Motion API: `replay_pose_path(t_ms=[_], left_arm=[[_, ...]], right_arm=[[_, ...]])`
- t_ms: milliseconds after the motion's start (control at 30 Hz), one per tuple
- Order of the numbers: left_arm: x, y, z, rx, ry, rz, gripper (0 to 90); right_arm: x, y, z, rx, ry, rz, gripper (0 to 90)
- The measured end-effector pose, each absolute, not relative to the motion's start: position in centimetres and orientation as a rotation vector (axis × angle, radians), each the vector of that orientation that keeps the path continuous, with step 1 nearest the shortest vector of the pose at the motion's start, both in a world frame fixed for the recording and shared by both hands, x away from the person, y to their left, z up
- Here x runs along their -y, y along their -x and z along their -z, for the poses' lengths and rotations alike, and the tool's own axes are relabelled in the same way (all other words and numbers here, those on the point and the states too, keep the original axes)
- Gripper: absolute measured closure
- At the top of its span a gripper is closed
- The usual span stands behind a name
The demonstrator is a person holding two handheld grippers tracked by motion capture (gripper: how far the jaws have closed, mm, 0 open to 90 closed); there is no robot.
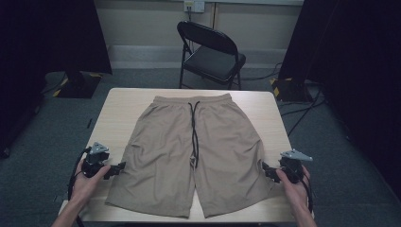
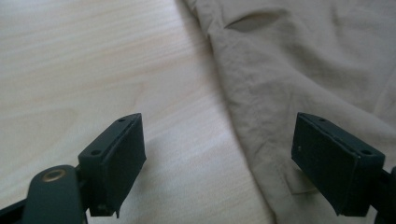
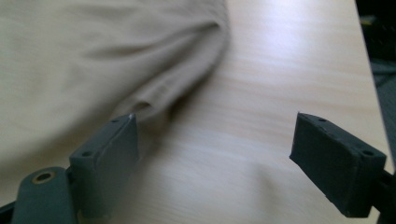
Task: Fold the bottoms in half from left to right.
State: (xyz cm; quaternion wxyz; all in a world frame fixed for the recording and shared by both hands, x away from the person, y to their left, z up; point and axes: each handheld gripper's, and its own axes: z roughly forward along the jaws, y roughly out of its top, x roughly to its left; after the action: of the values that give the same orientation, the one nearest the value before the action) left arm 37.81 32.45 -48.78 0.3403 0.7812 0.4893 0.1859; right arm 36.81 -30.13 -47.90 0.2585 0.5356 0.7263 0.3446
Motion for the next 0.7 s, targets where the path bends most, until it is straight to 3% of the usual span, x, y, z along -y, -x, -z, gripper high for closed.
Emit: replay_pose_path(t_ms=[200, 367, 533, 700], left_arm=[[-32.2, -38.4, 47.0, -1.237, -1.975, -0.508, 18.7], [-30.2, -40.2, 45.4, -1.158, -2.025, -0.535, 21.0], [-28.2, -42.0, 45.2, -1.097, -2.025, -0.515, 23.0], [-26.2, -43.3, 47.7, -1.1, -2.099, -0.373, 25.7]], right_arm=[[27.0, -37.3, 45.9, -2.013, -1.353, -1.046, 15.2], [24.1, -38.5, 44.4, -2.05, -1.247, -1.11, 18.2], [20.4, -40.2, 45.3, -2.174, -1.185, -1.121, 19.1], [17.9, -42.0, 47.5, -2.279, -1.16, -1.029, 20.1]])
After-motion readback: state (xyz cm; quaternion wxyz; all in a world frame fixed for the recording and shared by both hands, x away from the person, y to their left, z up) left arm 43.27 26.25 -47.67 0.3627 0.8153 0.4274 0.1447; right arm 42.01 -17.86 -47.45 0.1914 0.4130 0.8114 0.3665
